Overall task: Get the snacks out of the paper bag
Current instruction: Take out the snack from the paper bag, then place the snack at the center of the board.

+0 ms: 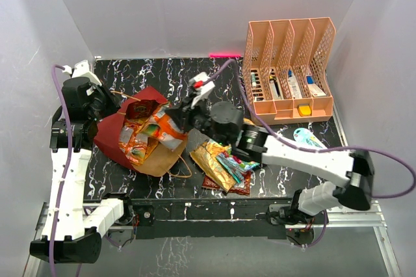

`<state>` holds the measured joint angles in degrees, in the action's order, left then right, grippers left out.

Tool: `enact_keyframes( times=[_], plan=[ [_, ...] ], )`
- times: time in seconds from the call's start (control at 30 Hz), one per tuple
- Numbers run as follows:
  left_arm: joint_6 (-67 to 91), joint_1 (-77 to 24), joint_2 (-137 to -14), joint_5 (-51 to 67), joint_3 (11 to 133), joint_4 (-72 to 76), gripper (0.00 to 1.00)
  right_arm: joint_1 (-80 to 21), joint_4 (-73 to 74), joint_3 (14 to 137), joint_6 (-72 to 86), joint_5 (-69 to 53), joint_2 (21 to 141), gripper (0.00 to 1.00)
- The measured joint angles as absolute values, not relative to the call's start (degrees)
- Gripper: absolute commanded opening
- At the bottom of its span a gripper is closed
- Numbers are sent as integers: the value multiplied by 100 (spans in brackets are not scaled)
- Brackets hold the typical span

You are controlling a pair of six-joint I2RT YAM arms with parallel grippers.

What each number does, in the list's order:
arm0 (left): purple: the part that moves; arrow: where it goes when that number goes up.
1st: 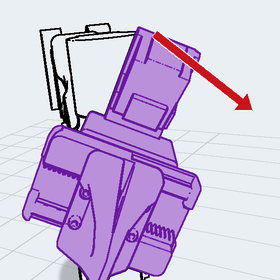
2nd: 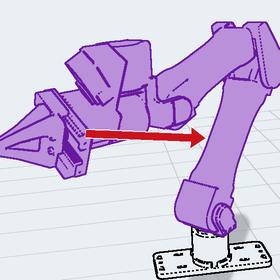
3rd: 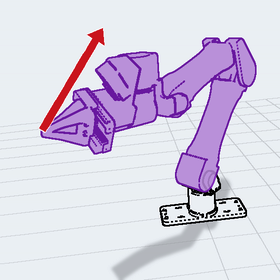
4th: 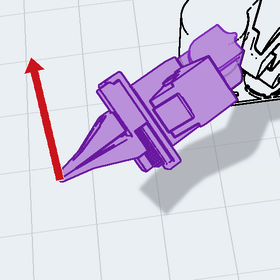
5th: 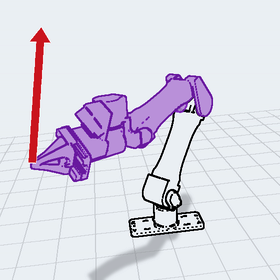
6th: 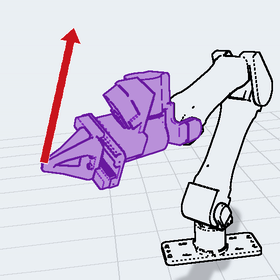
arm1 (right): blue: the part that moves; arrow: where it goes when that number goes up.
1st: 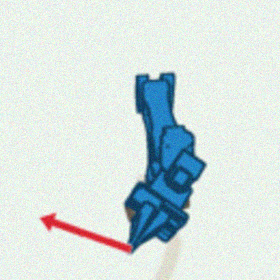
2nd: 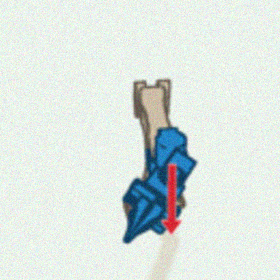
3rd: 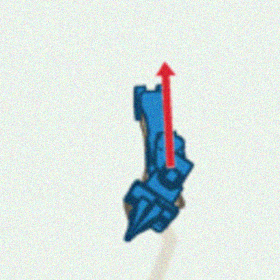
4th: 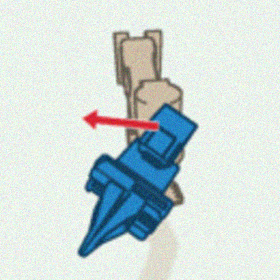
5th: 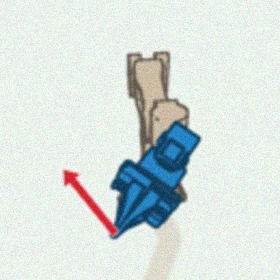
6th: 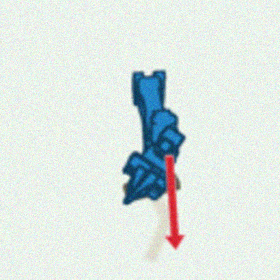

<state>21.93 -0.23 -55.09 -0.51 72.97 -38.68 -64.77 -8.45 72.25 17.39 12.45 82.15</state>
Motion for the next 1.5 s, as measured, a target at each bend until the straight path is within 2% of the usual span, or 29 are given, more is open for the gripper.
enact_keyframes(
  times=[0.4, 0.57, 0.7, 0.97, 1.27, 1.5],
  plan=[
    [2104, -23, -5520, -69, 7290, -3861, 0, -6370, 2018, 6425, 2974, 2574, 6423, 7],
    [2069, -23, -5531, -95, 7194, -3844, 0, -5551, 2786, 6119, 3444, 2303, 6300, 7],
    [2043, -23, -5533, -121, 7194, -3841, 0, -4525, 2912, 5771, 3592, 1691, 6257, 7],
    [1946, -25, -5531, -231, 7194, -3846, 0, -3186, 2639, 5234, 3599, 148, 6346, 7],
    [1909, -23, -5529, -242, 7194, -3859, 0, -2646, 2318, 5002, 3452, -735, 6646, 7],
    [1911, -23, -5529, -237, 7194, -3868, 0, -2620, 1767, 4982, 2803, -1033, 7301, 7]
  ],
)
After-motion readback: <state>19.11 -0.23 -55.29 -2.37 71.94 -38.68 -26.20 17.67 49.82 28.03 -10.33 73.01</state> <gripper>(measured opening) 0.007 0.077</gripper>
